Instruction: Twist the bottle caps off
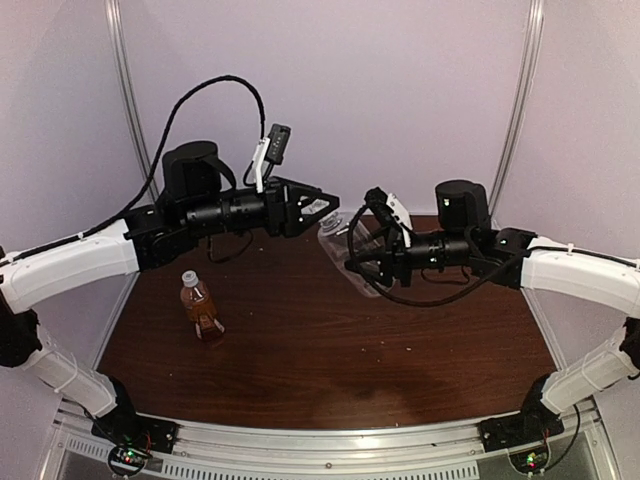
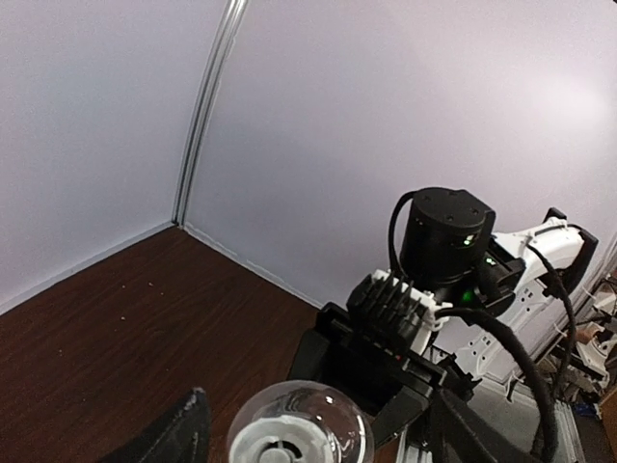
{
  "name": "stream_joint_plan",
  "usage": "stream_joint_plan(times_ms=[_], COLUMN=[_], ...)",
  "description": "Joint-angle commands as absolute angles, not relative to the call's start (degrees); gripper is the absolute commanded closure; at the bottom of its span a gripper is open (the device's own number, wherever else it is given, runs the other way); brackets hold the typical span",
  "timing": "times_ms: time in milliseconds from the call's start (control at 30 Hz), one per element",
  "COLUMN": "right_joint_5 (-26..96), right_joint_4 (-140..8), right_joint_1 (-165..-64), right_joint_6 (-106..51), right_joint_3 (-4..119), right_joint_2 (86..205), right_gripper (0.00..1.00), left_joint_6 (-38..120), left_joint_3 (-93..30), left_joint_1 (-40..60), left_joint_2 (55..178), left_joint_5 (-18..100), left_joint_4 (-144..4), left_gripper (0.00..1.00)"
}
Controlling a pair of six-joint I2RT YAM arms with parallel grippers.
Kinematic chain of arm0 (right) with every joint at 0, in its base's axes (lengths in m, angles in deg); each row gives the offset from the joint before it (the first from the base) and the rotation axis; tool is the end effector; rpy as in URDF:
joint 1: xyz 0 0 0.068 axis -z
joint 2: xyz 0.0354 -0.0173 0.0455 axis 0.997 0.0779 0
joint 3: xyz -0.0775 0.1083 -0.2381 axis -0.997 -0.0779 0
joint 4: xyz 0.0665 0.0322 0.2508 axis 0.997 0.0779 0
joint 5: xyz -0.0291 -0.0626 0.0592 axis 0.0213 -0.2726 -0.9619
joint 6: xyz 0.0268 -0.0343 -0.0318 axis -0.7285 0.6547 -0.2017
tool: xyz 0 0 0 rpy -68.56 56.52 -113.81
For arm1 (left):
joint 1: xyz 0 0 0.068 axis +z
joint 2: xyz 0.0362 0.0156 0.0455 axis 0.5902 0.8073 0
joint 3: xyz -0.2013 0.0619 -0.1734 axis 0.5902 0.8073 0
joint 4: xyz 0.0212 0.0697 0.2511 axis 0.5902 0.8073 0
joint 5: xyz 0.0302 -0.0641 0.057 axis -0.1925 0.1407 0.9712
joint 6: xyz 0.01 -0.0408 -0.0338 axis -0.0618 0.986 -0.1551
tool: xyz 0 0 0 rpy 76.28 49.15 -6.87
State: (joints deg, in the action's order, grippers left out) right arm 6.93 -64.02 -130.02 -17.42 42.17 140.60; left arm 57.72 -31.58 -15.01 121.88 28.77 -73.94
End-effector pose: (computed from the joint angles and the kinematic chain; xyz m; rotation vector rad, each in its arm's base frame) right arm 0.2042 0.2297 0.3270 -1.1864 1.5805 1.0648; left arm 0.2010 -0.2699 0.3920 0.6524 1.6696 -1.3262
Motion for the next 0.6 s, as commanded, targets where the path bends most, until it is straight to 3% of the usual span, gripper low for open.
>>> stream_joint_plan(times_ms=[0, 267, 567], right_joint_5=[-1.6, -12.0, -20.1], right_joint_4=[-65.1, -66.4, -71.2], right_joint_1=[-129.8, -129.8, -129.8], right_joint_6=[-17.4, -19.7, -24.0], right_joint_3=[42.5, 42.8, 42.9], right_joint_2=[138.7, 140.0, 141.3], right_gripper=[0.51, 0.49, 0.47], left_joint_6=[51.1, 46.2, 46.5], left_joint_3=[-30.2, -29.3, -30.0], left_joint_1=[-14.2, -13.8, -13.6], left_joint_2=[118.2, 117.0, 119.5], left_joint_5=[22.3, 10.1, 1.2], left_joint_4=[-77.1, -78.6, -82.6], left_gripper=[0.18, 0.13, 0.20])
